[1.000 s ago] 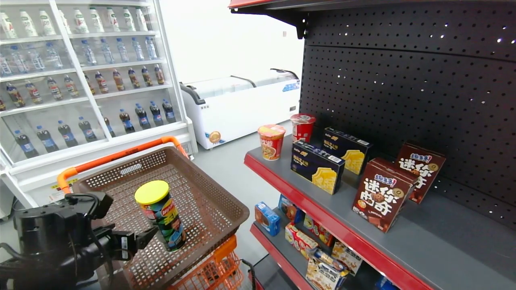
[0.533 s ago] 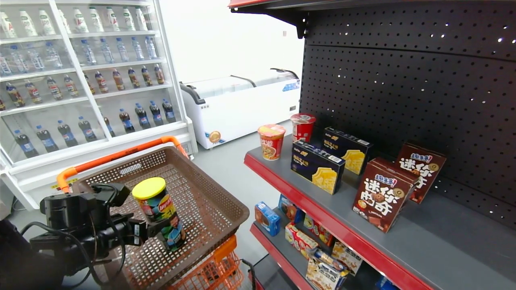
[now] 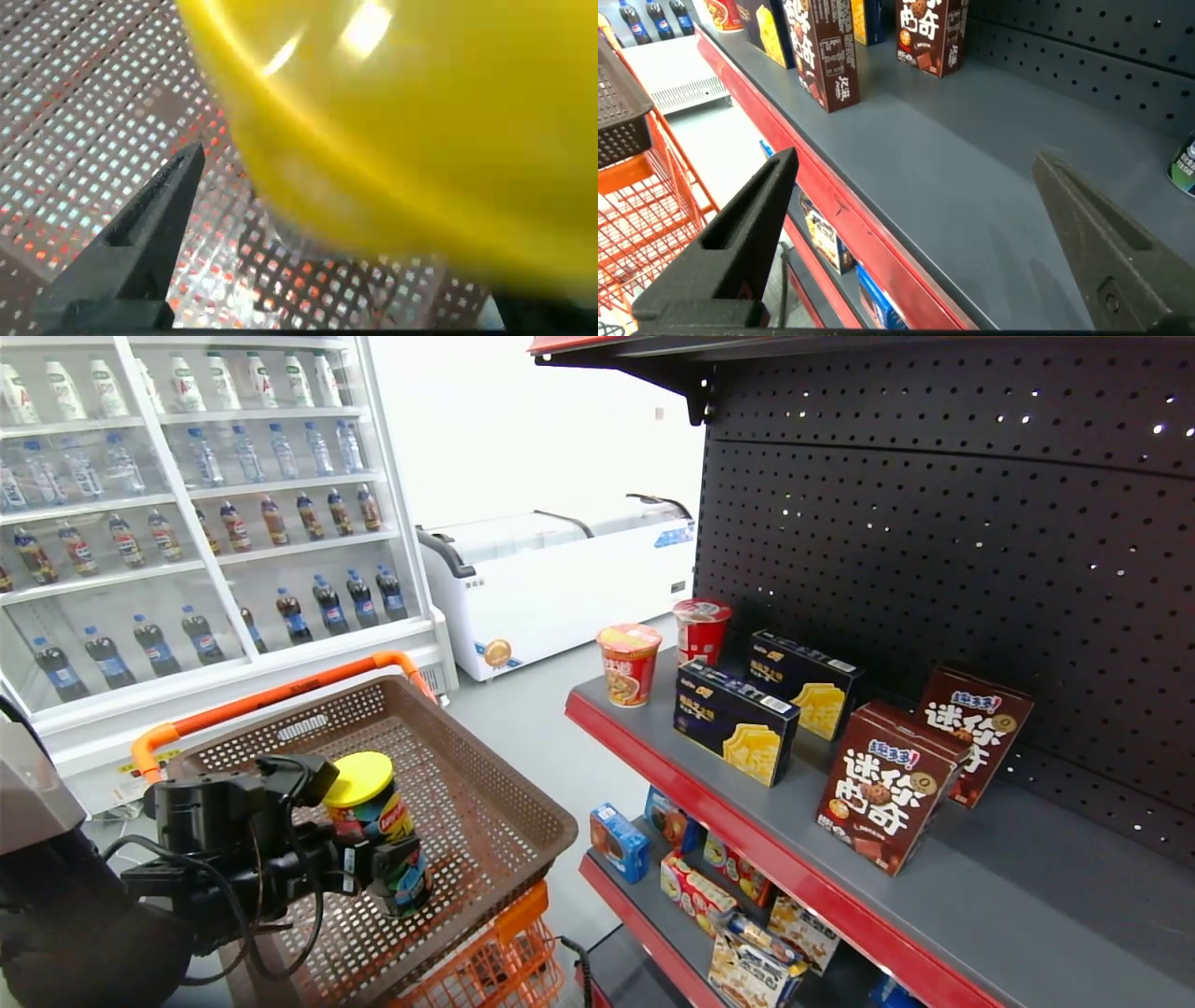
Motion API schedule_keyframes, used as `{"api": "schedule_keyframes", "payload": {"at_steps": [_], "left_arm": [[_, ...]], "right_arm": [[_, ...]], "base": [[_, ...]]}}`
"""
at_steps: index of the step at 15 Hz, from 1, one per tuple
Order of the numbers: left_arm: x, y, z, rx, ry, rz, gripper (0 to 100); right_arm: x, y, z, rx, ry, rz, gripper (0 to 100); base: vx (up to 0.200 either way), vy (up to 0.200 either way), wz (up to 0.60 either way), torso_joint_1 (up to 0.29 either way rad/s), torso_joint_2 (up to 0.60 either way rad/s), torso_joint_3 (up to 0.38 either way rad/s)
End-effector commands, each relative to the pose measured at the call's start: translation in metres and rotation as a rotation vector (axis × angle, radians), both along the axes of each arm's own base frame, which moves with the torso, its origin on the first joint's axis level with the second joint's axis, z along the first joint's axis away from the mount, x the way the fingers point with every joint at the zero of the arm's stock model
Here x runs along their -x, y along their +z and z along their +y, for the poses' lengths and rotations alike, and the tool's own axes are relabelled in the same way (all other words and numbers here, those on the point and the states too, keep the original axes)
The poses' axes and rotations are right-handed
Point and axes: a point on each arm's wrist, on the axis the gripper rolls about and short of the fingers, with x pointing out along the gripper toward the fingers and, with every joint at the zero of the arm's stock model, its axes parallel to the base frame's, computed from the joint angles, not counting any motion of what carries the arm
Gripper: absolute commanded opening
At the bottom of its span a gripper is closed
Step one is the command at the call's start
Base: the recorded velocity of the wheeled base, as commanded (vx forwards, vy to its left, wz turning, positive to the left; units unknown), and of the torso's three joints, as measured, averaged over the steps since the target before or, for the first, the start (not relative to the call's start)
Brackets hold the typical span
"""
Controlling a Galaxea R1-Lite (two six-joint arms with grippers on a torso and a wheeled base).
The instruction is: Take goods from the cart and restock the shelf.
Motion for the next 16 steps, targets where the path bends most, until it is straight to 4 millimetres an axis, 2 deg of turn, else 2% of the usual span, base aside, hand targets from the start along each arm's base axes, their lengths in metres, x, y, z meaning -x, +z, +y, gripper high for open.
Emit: {"api": "schedule_keyframes", "payload": {"at_steps": [1, 6, 7, 9, 10, 13, 14, 16], "left_arm": [[-0.010, -0.010, -0.001, -0.001, -0.012, 0.010, 100], [-0.022, -0.014, -0.021, -0.003, -0.088, -0.004, 100], [-0.022, -0.014, -0.022, -0.003, -0.091, -0.003, 0], [-0.020, -0.012, -0.025, -0.004, -0.092, -0.003, 0], [-0.016, -0.003, -0.023, -0.002, -0.084, -0.019, 0], [0.010, 0.047, -0.023, 0.082, -0.030, -0.141, 0], [0.018, 0.057, -0.023, 0.099, -0.018, -0.165, 0], [0.046, 0.092, -0.021, 0.089, 0.025, -0.220, 0]], "right_arm": [[0.000, 0.000, 0.000, 0.000, 0.001, 0.000, 100], [0.000, 0.000, 0.000, 0.000, 0.001, 0.000, 100], [0.000, 0.000, 0.000, 0.000, 0.001, 0.000, 100], [0.000, 0.000, 0.000, 0.000, 0.001, 0.000, 100], [0.000, 0.000, 0.000, 0.000, -0.001, 0.000, 100], [0.000, 0.000, 0.000, 0.000, 0.002, 0.000, 100], [0.000, 0.000, 0.000, 0.000, 0.001, 0.000, 100], [0.000, 0.000, 0.000, 0.000, 0.001, 0.000, 100]], "base": [[0.000, 0.000, 0.00, 0.000, 0.00, 0.000], [0.000, 0.000, 0.00, 0.000, 0.00, 0.000], [0.000, 0.000, 0.00, 0.000, 0.00, 0.000], [0.000, 0.000, 0.00, 0.000, 0.00, 0.000], [0.000, 0.000, 0.00, 0.000, 0.00, 0.000], [0.000, 0.000, 0.00, 0.000, 0.00, 0.000], [0.000, 0.000, 0.00, 0.000, 0.00, 0.000], [0.000, 0.000, 0.00, 0.000, 0.00, 0.000]]}}
